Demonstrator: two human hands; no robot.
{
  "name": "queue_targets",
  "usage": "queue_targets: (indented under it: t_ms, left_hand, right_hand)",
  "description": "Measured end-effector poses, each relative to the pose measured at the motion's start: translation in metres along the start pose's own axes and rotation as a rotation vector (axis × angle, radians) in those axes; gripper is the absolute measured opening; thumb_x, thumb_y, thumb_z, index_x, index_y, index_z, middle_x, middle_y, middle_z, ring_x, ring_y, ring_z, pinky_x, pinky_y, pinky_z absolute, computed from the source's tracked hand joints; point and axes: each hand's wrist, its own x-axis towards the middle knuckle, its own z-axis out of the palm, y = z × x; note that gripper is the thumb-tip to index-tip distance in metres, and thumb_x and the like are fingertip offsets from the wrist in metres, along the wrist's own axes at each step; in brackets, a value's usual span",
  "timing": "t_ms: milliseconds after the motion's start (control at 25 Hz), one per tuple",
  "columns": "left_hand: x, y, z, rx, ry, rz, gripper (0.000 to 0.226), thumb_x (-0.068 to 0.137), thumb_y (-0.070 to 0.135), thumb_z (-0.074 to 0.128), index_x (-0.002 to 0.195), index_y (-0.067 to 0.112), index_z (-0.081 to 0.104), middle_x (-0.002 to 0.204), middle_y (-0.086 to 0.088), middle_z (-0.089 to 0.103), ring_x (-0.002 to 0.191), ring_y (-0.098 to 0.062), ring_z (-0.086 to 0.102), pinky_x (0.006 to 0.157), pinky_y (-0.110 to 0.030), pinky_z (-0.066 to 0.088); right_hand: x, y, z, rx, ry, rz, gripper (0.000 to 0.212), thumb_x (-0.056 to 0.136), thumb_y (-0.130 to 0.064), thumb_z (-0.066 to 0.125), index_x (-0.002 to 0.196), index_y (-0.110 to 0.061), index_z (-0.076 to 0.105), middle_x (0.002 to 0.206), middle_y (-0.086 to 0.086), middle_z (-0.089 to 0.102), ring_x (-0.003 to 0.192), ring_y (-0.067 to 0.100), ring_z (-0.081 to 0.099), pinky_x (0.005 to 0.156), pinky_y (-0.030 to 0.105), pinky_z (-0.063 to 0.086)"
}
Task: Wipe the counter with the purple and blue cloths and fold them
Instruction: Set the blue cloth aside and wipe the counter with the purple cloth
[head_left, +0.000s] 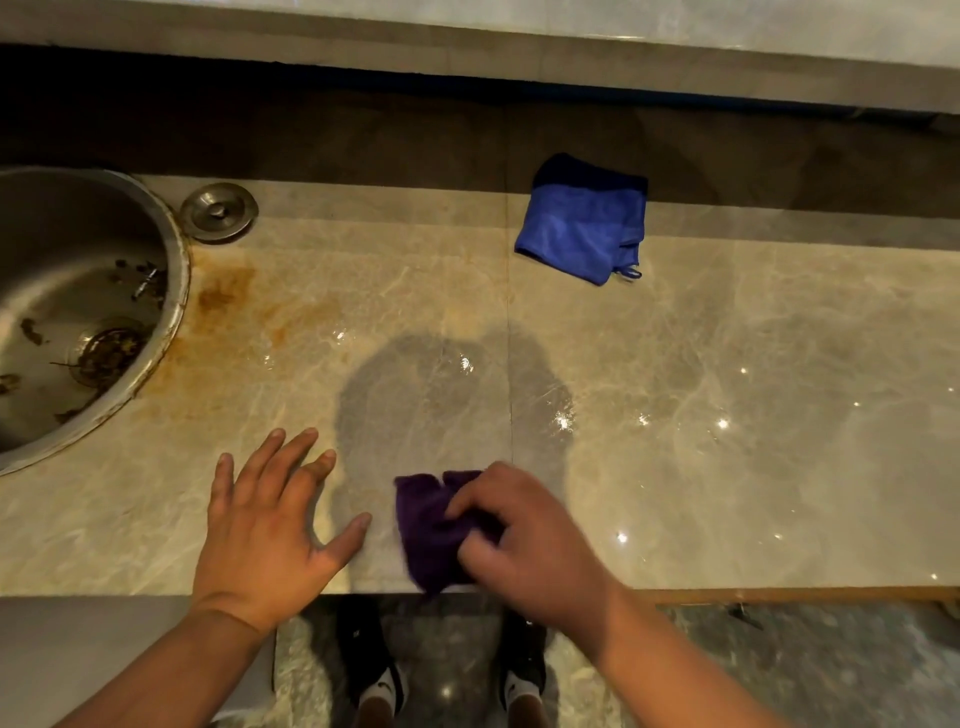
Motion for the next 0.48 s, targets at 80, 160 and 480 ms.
queue_targets:
  t_ms: [80,160,480]
  left_hand:
    - [0.0,0.0,0.0,-0.006,0.003,0.002,0.081,0.083,0.076,0.049,0.136,0.017,0.065,0.158,-0.005,0.051,0.155,-0.028,0.032,0.127,-0.064,0.014]
    - [0.0,-0.001,0.0,-0.012,0.007,-0.001,0.082,0.083,0.076,0.048,0.137,0.017,0.065,0.158,-0.005,0.051,0.155,-0.028,0.032,0.127,-0.063,0.013]
    - [0.0,0.0,0.0,-0.014,0.0,-0.003,0.082,0.083,0.077,0.047,0.137,0.017,0.065,0.158,-0.005,0.05,0.156,-0.028,0.032,0.126,-0.064,0.015]
  right_hand:
    - [0.011,0.012,-0.039,0.116,0.209,0.104,0.027,0.073,-0.016,0.069,0.095,-0.031,0.075,0.097,-0.011,0.067,0.095,0.001,0.064,0.086,0.013,0.046]
    - [0.029,0.038,-0.086,-0.014,0.397,0.123,0.031,0.072,-0.011,0.068,0.096,-0.03,0.075,0.096,-0.013,0.063,0.093,-0.003,0.062,0.085,0.01,0.044]
    - [0.035,0.08,-0.072,-0.451,0.396,0.257,0.021,0.071,-0.011,0.065,0.09,-0.016,0.07,0.093,0.011,0.064,0.085,0.036,0.058,0.075,0.042,0.049]
